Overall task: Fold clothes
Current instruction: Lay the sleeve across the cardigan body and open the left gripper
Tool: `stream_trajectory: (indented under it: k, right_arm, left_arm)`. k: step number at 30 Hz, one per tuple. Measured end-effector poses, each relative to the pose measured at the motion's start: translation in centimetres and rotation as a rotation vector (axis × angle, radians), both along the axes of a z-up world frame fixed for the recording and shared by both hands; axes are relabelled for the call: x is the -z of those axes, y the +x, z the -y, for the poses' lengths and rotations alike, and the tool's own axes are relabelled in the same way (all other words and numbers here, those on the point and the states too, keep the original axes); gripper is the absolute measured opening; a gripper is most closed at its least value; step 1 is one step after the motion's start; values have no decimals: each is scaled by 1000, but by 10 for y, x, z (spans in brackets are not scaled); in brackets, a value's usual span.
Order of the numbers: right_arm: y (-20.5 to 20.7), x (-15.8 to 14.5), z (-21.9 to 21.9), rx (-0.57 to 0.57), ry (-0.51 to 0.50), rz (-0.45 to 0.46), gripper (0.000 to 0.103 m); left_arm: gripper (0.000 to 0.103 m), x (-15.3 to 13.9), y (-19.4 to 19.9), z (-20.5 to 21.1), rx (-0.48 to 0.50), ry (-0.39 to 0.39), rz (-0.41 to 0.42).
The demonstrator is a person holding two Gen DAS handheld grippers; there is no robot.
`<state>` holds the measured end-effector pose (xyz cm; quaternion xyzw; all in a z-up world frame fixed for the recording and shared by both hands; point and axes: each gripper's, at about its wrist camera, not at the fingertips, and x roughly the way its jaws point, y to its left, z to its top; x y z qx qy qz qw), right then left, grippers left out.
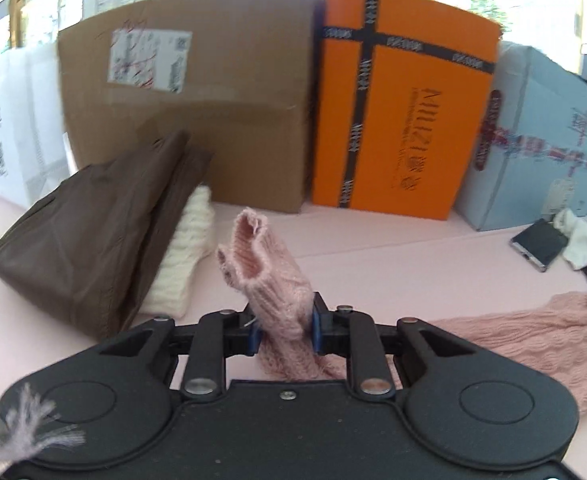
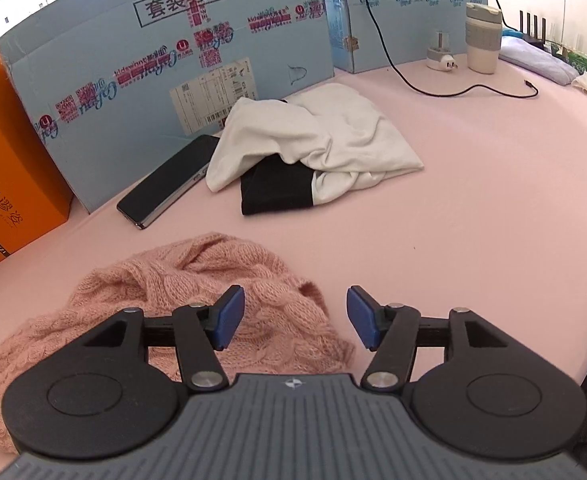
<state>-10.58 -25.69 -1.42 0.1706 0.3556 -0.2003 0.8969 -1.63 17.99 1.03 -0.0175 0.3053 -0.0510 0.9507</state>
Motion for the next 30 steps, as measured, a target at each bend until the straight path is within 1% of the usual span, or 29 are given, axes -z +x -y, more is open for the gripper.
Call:
stream_trajectory:
  k: [1, 4, 5, 6, 7, 9, 10, 11, 12, 13, 14, 15, 16, 18, 19, 20, 21, 22, 23, 24, 25, 27, 29, 30]
  right_arm:
    - [1, -3, -2, -9, -1, 11, 54]
    - [7, -10, -9, -41, 13, 41, 54]
    - [8, -12, -12, -53, 20, 52, 54]
    - [10, -14, -15, -67, 28, 62, 54]
    - [11, -16, -19, -85, 39, 70, 54]
    - [14, -20, -27, -122, 60, 85, 54]
    - [15, -22, -32, -141, 70, 90, 54]
    - [15, -24, -37, -162, 82, 93, 54]
    - [17, -24, -42, -190, 107, 92, 54]
    - [18, -24, -46, -218, 131, 90, 54]
    - [19, -25, -51, -246, 155, 89, 54]
    - [20, -25, -56, -274, 179, 87, 54]
    - [21, -25, -60, -302, 208, 84, 54]
    - [27, -21, -67, -360, 308, 69, 54]
    - [31, -19, -71, -391, 360, 58, 54]
    - [37, -14, -76, -424, 415, 34, 54]
    - [43, -9, -81, -456, 471, 7, 54]
    - [48, -3, -87, -483, 526, -26, 54]
    - [53, 3, -94, -511, 571, -56, 54]
    - [58, 8, -101, -536, 614, -83, 54]
    - [62, 13, -107, -552, 646, -104, 54]
    - [67, 20, -116, -553, 691, -135, 54]
    - [71, 26, -121, -544, 747, -154, 54]
    - [73, 29, -123, -535, 761, -166, 55]
  left_arm:
    - [24, -3, 0, 10, 46, -4, 5]
    - [25, 2, -4, 48, 188, 11, -14]
    - [27, 4, -6, 61, 236, 16, -20]
    - [27, 6, -7, 74, 283, 21, -26]
    - [28, 9, -7, 86, 330, 30, -45]
    - [42, 20, -7, 103, 409, 50, -99]
    - [56, 22, -9, 106, 430, 47, -104]
    - [68, 24, -11, 110, 451, 44, -110]
    - [74, 24, -13, 111, 469, 31, -111]
    - [83, 21, -14, 109, 483, 6, -106]
    - [88, 19, -16, 107, 497, -19, -101]
    - [89, 16, -16, 105, 506, -47, -105]
    - [90, 16, -15, 101, 511, -80, -127]
    - [91, 19, -11, 95, 536, -140, -188]
    - [96, 24, -9, 93, 553, -156, -235]
    - [100, 31, -7, 92, 563, -164, -281]
    - [100, 38, -5, 91, 565, -166, -312]
    - [99, 42, -6, 90, 567, -159, -325]
    - [99, 42, -9, 90, 569, -139, -317]
    - [99, 41, -11, 91, 585, -135, -309]
    - [100, 38, -14, 92, 617, -150, -299]
    - [100, 33, -19, 97, 684, -174, -290]
    - [100, 36, -23, 105, 752, -173, -316]
    - [100, 40, -24, 109, 773, -160, -332]
